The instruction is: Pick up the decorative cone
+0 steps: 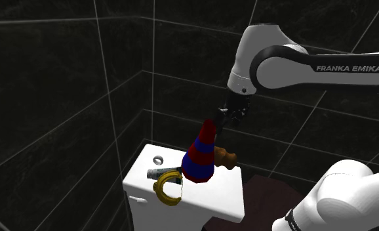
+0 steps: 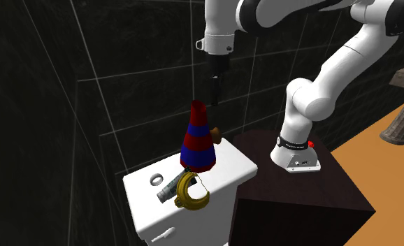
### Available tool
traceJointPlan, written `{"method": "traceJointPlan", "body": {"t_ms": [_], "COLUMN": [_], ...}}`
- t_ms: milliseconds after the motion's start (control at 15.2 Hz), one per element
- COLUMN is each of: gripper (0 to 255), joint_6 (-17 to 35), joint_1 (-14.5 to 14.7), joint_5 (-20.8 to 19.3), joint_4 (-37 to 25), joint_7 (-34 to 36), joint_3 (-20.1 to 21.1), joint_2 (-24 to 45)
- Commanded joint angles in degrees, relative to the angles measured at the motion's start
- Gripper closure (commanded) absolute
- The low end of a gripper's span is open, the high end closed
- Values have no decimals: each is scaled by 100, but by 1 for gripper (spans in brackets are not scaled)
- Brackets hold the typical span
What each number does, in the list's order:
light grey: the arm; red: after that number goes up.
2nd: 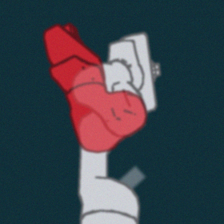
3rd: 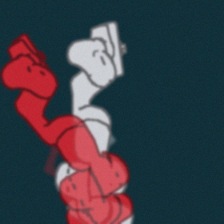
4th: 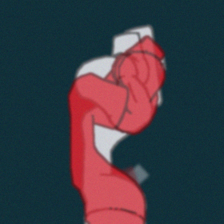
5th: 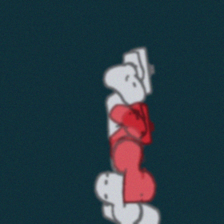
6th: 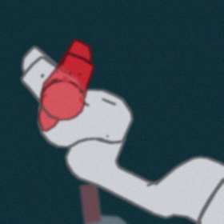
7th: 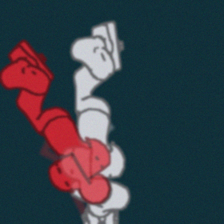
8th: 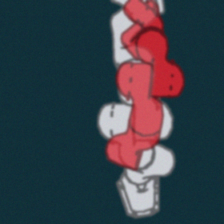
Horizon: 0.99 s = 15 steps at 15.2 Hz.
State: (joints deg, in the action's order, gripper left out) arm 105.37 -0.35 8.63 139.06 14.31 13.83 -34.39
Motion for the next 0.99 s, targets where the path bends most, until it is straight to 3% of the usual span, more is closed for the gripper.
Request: {"method": "traceJointPlan", "body": {"t_ms": [0, 132, 726, 792, 924], "gripper": [0, 0, 0, 255, 255], "joint_6": [452, 767, 1386, 1380, 1381], "joint_1": [-72, -152, -141, -142, -144], "joint_5": [-54, -151, -125, -126, -128], "joint_4": [-110, -212, 265, 259, 257], "joint_7": [435, 764, 791, 790, 787], "joint_3": [284, 493, 578, 576, 574], "joint_2": [301, 546, 689, 690, 692]}}
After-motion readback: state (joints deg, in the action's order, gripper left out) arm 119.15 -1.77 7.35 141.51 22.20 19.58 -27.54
